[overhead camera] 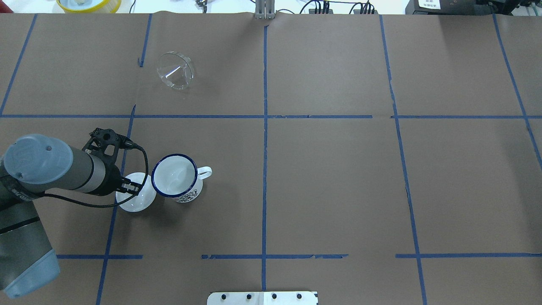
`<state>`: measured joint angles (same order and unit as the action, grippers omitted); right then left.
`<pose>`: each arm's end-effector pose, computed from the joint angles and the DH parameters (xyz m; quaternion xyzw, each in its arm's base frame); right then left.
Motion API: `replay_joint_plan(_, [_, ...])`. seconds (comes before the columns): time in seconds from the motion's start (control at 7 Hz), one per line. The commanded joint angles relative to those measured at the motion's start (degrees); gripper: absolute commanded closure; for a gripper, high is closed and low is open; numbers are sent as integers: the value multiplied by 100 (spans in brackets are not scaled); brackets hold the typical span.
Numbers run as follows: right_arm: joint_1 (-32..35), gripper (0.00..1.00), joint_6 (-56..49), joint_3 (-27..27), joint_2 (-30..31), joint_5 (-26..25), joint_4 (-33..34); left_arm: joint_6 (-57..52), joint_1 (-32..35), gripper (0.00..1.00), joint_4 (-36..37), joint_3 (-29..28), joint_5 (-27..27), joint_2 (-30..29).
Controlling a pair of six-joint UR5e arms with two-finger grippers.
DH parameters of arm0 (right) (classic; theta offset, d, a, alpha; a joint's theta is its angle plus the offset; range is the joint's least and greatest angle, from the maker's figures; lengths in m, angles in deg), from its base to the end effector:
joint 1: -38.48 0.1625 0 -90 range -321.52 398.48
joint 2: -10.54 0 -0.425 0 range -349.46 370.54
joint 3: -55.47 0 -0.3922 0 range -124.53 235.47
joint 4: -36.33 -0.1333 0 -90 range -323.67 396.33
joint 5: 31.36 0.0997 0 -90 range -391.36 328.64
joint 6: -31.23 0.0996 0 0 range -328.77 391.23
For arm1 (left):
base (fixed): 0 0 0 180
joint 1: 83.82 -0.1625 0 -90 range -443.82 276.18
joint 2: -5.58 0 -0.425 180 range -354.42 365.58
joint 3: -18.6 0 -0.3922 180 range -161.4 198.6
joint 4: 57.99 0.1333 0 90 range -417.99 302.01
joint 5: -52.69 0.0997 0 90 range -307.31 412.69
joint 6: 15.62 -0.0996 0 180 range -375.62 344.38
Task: Remove funnel from cup
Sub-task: 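Lift the white lid and carry it over the mug with the left gripper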
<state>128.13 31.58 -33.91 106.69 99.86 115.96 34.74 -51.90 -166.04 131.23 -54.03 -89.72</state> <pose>0.0649 -0.4485 0.6998 0.0273 -0.3520 -0.0111 0.9355 0.3891 -0.3657 0.3966 0.1173 0.3917 0.1180 0.9049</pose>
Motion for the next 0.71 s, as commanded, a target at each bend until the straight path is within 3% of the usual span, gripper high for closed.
replay_joint_plan(0.0, [0,0,0,0,0,0,0,-61,94,100,73,562,-33,308])
replay_joint_plan(0.14, [0,0,0,0,0,0,0,-70,538,100,91,1193,-146,754])
replay_joint_plan(0.29, [0,0,0,0,0,0,0,-70,1082,100,143,1504,-173,794])
replay_joint_plan(0.43, [0,0,0,0,0,0,0,-62,1105,100,509,1672,-174,594])
replay_joint_plan(0.57, [0,0,0,0,0,0,0,-1,1088,100,1296,1630,-217,-174])
